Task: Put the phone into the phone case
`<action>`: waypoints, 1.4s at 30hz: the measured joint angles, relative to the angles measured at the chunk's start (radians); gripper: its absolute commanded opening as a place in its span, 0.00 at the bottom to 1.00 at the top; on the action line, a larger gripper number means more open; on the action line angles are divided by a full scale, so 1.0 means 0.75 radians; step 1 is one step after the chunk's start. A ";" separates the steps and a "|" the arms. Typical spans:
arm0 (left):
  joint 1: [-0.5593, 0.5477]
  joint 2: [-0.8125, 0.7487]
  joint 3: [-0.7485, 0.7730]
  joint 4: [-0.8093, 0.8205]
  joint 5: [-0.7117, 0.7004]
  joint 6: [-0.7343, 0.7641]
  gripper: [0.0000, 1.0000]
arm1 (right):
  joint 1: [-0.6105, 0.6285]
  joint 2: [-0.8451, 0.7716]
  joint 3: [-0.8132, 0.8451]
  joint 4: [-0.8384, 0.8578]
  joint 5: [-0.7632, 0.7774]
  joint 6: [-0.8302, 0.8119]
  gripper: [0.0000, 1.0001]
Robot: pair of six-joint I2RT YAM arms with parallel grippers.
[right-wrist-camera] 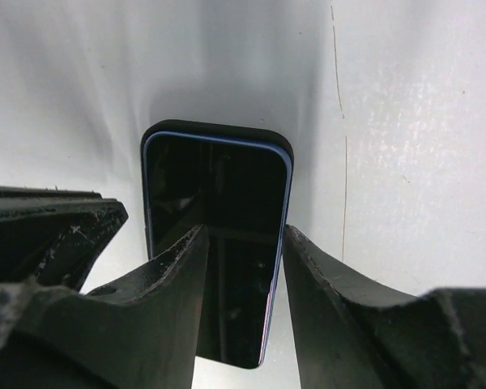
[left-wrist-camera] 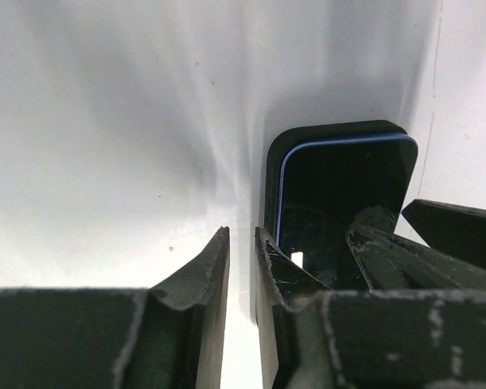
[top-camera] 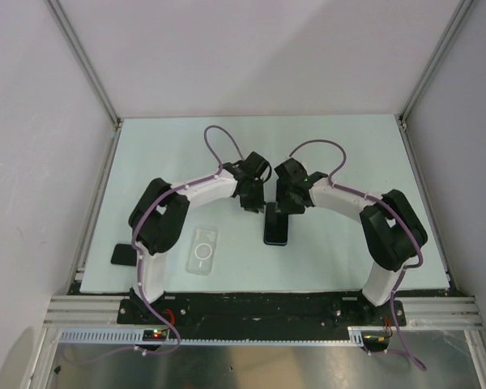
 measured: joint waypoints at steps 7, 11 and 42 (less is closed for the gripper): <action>0.025 -0.056 -0.006 0.006 -0.008 0.027 0.25 | -0.035 -0.120 0.005 -0.006 -0.002 -0.012 0.42; 0.024 -0.074 -0.044 0.012 -0.009 0.029 0.21 | -0.112 -0.159 0.018 -0.006 0.012 0.001 0.29; -0.182 -0.136 -0.259 0.080 -0.037 -0.036 0.18 | -0.180 0.134 0.037 0.103 -0.135 0.043 0.14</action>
